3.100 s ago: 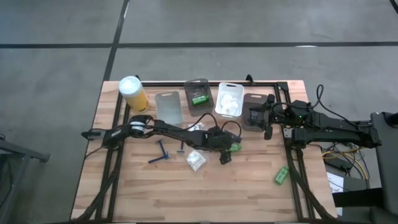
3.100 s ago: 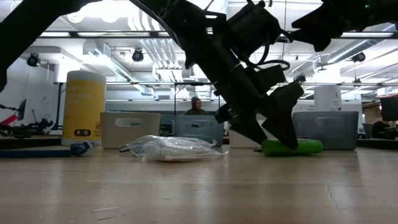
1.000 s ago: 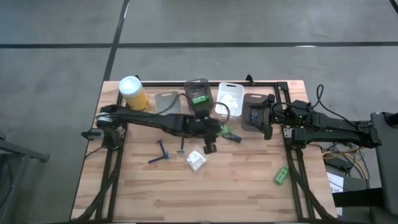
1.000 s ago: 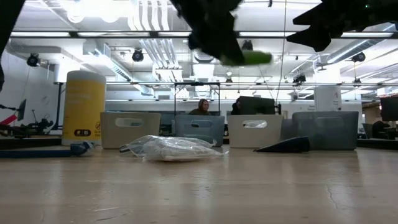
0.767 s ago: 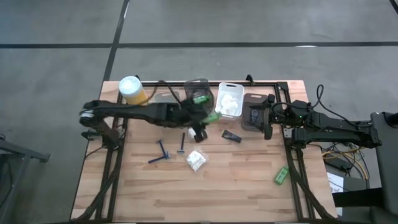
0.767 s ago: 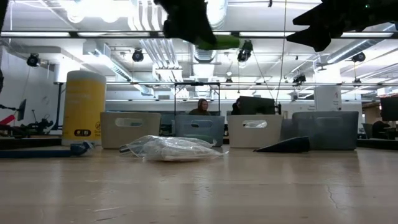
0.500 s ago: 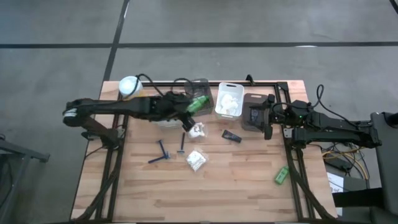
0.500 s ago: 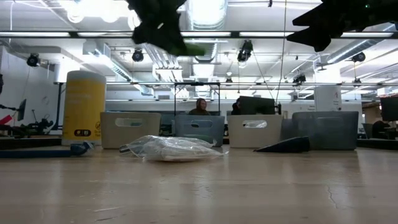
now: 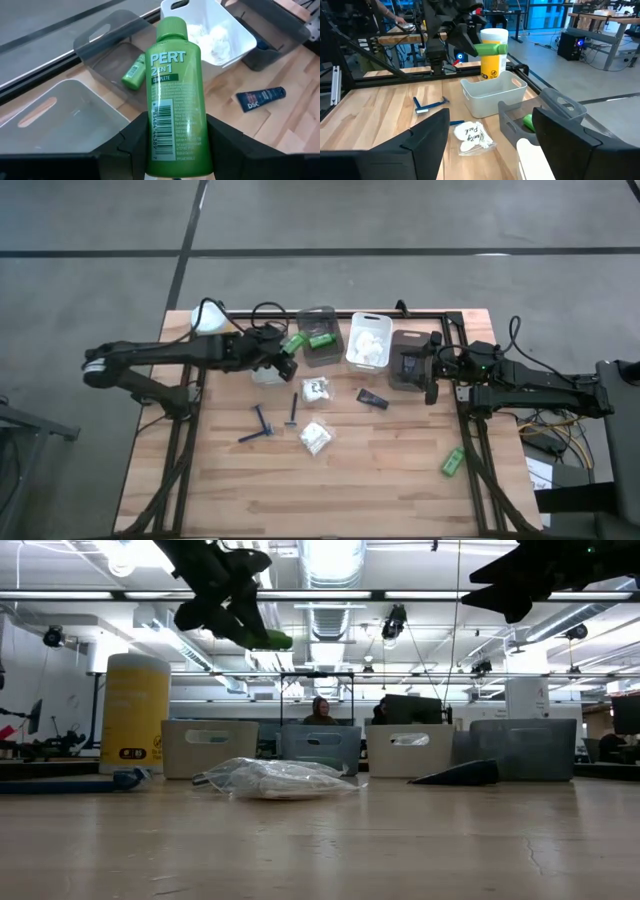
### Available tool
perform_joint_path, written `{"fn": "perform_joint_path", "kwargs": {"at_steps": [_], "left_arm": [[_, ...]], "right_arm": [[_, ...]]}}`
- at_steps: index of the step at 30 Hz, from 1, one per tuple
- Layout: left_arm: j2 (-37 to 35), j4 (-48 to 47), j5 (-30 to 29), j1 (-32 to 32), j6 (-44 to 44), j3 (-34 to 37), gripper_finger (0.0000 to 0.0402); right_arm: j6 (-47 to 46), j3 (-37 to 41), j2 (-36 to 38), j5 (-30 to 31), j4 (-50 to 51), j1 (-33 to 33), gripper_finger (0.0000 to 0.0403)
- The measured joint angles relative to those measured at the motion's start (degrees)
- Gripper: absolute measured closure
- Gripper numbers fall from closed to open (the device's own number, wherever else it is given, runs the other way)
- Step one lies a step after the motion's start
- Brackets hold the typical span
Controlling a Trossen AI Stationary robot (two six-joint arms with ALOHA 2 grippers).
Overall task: Pick & Place Travel size toiletries
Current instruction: Put the green shampoo into the left black bin
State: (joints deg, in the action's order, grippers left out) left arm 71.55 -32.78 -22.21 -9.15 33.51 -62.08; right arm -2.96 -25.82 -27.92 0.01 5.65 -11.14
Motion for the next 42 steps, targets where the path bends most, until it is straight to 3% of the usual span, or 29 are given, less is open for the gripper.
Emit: {"fn": "perform_joint_path", "kwargs": {"at_steps": [10, 24, 32, 42], "left_arm": [[5.73, 2.77, 1.55, -3.48, -5.27, -3.8, 0.0239], [23.38, 2.74, 11.27, -12.95, -24.99, -21.2, 0.0239], [32.83, 0.34, 14.77, -16.35, -34.37, -30.62, 0.0239], [37.66, -2.14, 15.64, -19.09, -38.89, -30.26, 0.0239]], "right_arm": [[-0.01, 0.0, -0.04, 0.0, 0.0, 0.0, 0.0152], [0.0, 0.0, -0.02, 0.0, 0.0, 0.0, 0.0179], [0.0, 0.0, 0.0, 0.0, 0.0, 0.0, 0.0162], [0.0, 0.0, 0.0, 0.0, 0.02, 0.02, 0.013]]}}
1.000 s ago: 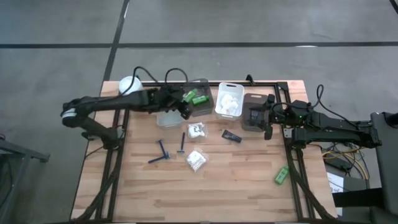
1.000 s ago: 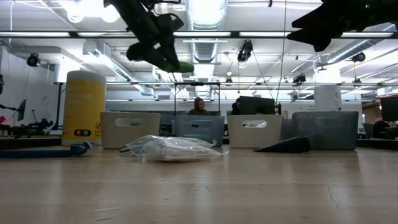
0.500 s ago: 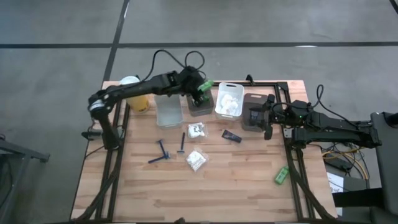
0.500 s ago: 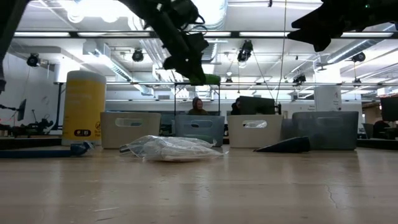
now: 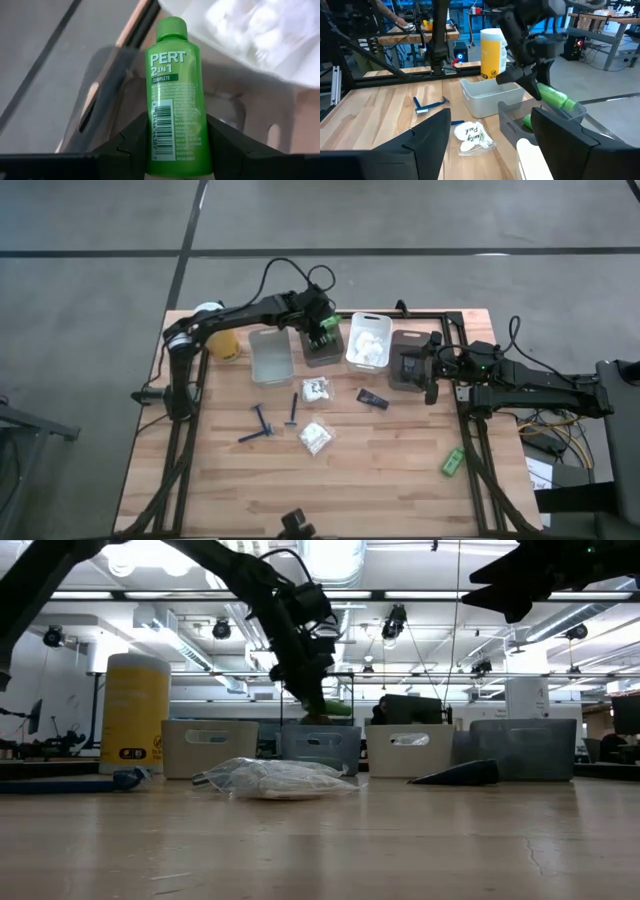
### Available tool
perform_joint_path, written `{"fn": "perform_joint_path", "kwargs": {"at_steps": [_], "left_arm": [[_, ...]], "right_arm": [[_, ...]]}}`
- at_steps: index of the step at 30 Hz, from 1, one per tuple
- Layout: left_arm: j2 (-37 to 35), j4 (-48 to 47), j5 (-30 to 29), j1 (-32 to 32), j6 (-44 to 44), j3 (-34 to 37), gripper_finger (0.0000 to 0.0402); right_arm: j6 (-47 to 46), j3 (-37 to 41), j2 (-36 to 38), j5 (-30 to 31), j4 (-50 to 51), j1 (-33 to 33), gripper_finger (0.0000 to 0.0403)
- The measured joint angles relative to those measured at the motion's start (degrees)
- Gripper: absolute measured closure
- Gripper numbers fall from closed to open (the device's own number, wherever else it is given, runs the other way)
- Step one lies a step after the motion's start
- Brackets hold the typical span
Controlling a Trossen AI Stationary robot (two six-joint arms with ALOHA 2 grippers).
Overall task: Pick & Place Travel size toiletries
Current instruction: Put the green shampoo into the left black bin
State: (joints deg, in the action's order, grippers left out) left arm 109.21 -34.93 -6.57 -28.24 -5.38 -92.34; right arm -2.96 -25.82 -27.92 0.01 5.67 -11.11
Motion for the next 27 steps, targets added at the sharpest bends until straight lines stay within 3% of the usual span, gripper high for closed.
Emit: {"fn": "perform_joint_path", "kwargs": {"at_steps": [11, 19, 27], "left_arm": [[2.15, -0.91, -0.52, -1.82, -2.53, 3.54, 0.0238], [2.41, 3.83, -0.61, -3.41, -2.59, 9.07, 0.0237], [2.3, 5.06, -0.59, -3.71, -2.56, 8.49, 0.0189]], "right_arm": [[-0.02, 0.0, 0.0, 0.0, -0.02, 0.0, 0.0098], [0.0, 0.0, 0.0, 0.0, 0.0, -0.02, 0.0074], [0.0, 0.0, 0.0, 0.0, -0.02, 0.0, 0.005]]}}
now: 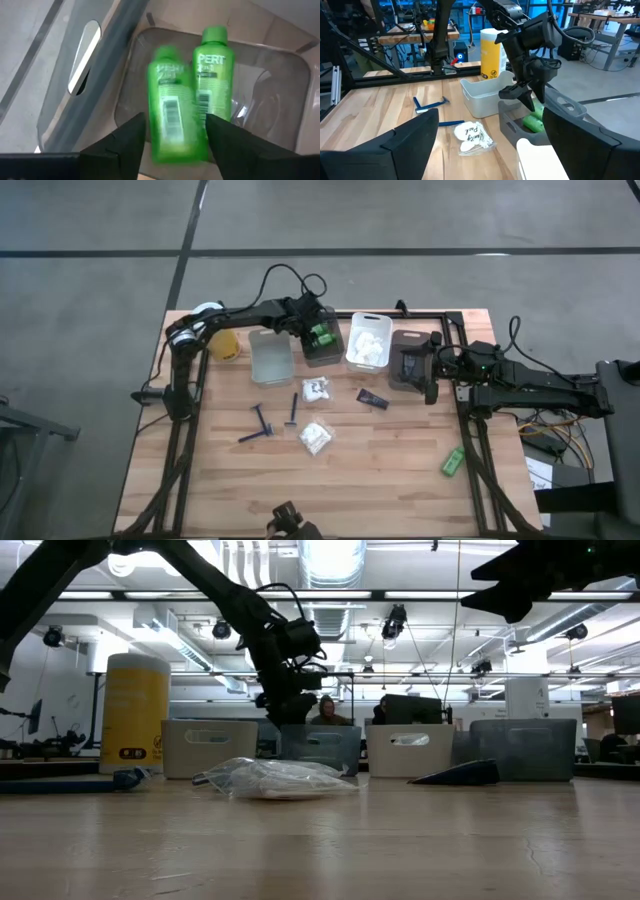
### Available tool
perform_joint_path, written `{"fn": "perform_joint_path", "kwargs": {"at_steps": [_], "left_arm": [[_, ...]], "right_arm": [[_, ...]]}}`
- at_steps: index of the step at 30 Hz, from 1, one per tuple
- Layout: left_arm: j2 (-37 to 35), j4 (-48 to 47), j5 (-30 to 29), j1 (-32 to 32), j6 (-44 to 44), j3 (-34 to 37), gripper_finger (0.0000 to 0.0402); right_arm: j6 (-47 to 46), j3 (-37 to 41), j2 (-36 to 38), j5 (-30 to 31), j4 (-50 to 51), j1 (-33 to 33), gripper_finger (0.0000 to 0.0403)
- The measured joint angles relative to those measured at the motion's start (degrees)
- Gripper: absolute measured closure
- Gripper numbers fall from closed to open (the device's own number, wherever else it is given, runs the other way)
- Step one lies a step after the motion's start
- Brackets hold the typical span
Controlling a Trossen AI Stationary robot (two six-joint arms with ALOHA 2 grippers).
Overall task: Pick & Place Travel size toiletries
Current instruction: Put the green shampoo into the left black bin
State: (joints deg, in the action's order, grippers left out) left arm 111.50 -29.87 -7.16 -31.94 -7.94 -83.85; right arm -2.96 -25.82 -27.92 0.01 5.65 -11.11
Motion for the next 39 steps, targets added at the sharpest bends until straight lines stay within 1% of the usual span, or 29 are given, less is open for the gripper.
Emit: {"fn": "perform_joint_path", "kwargs": {"at_steps": [5, 9, 13, 19, 27, 31, 36, 39], "left_arm": [[0.0, -0.12, 0.04, -0.04, 0.02, -0.31, 0.015], [-0.05, -0.2, 1.47, -0.04, 0.49, -1.92, 0.0134], [-0.8, -0.16, 3.02, 0.13, 1.3, -5.54, 0.0135], [-3.22, -0.02, 3.17, 1.4, 0.0, -11.43, 0.014], [-3.98, -0.15, 3.28, 4.85, 0.01, -19.45, 0.0141], [-4.02, -0.22, 3.57, 7.52, 0.93, -21.17, 0.0141], [-4.09, -0.31, 4.53, 11.22, 3.53, -21.66, 0.0141], [-4.17, -1.22, 4.7, 13.26, 5.25, -21.64, 0.0141]], "right_arm": [[0.0, 0.0, -0.02, 0.0, 0.0, -0.01, 0.0042], [0.0, 0.0, -0.04, 0.0, 0.0, -0.02, 0.0048], [0.0, 0.0, -0.04, 0.0, 0.01, 0.0, 0.0059], [0.0, 0.0, -0.04, 0.0, 0.0, 0.0, 0.0078], [0.0, 0.0, -0.02, 0.0, 0.01, -0.01, 0.01], [0.0, 0.0, 0.0, 0.0, 0.0, -0.02, 0.0111], [-0.46, 0.0, 0.0, 0.0, -0.52, -0.01, 0.0122], [-5.27, 0.0, 0.01, 0.0, -0.46, 0.0, 0.0129]]}}
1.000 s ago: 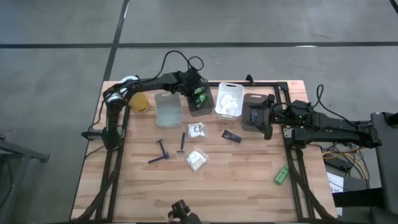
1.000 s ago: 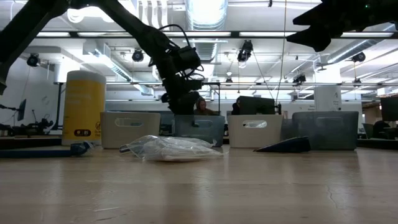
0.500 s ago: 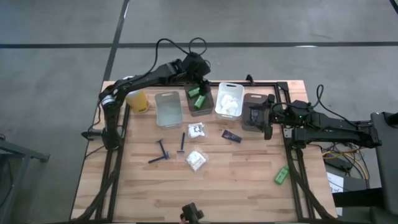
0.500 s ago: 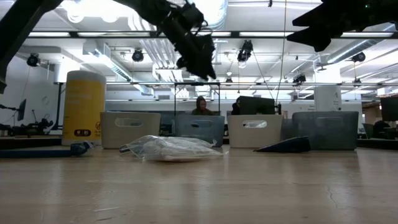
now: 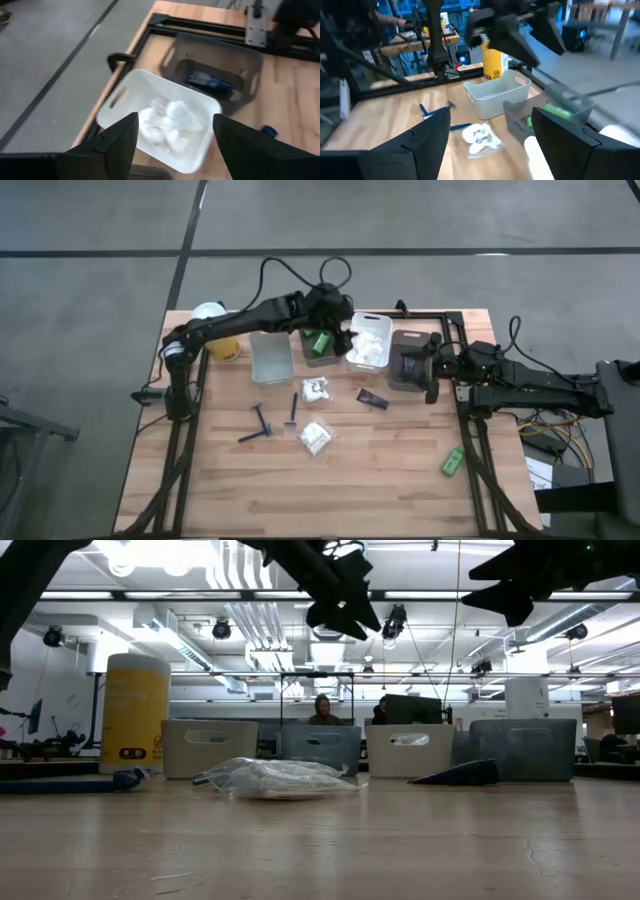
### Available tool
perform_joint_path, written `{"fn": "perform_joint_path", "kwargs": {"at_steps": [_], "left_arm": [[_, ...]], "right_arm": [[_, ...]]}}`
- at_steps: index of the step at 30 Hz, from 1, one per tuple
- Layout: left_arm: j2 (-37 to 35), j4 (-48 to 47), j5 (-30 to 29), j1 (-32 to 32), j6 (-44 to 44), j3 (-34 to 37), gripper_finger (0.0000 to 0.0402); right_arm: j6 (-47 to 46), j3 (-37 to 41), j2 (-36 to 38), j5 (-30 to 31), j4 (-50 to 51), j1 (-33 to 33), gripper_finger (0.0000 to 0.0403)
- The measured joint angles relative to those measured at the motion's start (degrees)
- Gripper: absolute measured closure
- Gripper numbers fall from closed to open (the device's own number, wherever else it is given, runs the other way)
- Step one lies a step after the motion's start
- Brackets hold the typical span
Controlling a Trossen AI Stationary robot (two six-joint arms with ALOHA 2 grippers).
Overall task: Pick & Place Travel size toiletries
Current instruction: Put the green shampoo into the left black bin
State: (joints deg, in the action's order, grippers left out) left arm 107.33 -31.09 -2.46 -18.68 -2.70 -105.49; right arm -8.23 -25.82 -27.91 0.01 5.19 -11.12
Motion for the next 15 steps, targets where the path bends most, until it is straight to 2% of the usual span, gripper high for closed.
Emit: {"fn": "perform_joint_path", "kwargs": {"at_steps": [10, 12, 15], "left_arm": [[-0.46, -4.1, -0.02, 5.68, 3.05, 2.49, 0.0141], [-0.62, -4.02, -0.02, 6.64, 4.49, 4.07, 0.0141], [-1.23, -3.67, -0.07, 8.19, 6.54, 6.25, 0.0141]], "right_arm": [[-20.2, -0.25, -1.08, 0.67, -2.41, -0.02, 0.0153], [-21.52, -1.73, -2.73, -1.61, 1.17, -0.02, 0.0154], [-21.61, -6.78, -7.94, -5.9, 11.96, 0.03, 0.0152]]}}
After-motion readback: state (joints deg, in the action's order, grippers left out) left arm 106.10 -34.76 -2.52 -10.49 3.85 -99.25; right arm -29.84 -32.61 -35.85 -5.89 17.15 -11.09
